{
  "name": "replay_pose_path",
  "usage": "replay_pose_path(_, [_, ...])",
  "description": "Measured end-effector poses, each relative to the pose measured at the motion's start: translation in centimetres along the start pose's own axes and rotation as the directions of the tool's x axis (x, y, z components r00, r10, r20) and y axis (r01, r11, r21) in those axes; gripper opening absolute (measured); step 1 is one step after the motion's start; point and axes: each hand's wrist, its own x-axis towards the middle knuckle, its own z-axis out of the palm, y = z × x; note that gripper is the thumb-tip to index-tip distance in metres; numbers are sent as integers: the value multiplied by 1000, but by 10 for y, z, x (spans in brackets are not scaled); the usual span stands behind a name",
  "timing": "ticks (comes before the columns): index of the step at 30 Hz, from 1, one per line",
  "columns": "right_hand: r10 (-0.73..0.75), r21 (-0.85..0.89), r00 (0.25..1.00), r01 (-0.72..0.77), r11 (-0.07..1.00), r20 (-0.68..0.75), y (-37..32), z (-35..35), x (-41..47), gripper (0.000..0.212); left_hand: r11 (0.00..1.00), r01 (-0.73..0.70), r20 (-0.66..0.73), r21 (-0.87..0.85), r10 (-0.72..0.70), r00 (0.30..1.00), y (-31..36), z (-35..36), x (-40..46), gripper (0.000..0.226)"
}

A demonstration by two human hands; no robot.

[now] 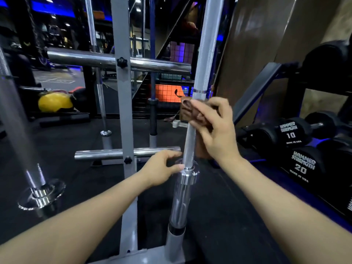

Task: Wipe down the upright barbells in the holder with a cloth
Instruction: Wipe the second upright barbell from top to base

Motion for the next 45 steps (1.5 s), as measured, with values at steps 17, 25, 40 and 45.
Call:
replay_pose_path(17, [12,45,974,-22,999,225,3,3,-61,35,990,132,40,46,-133,990,-6,-2,7,56])
replay_pose_path(25, [7,-68,992,2,998,130,0,-12,-5,36,992,129,25,-1,-129,991,-6,2,8,48])
replay_pose_path(40, [20,-174,988,7,985,156,-14,-9,-7,36,985,115,46,131,-122,991,-1,-1,11,29])
replay_pose_path(45, [83,-213,906,8,977,414,-22,-1,-66,28,975,157,47,159,-166,985,1,0,10,36])
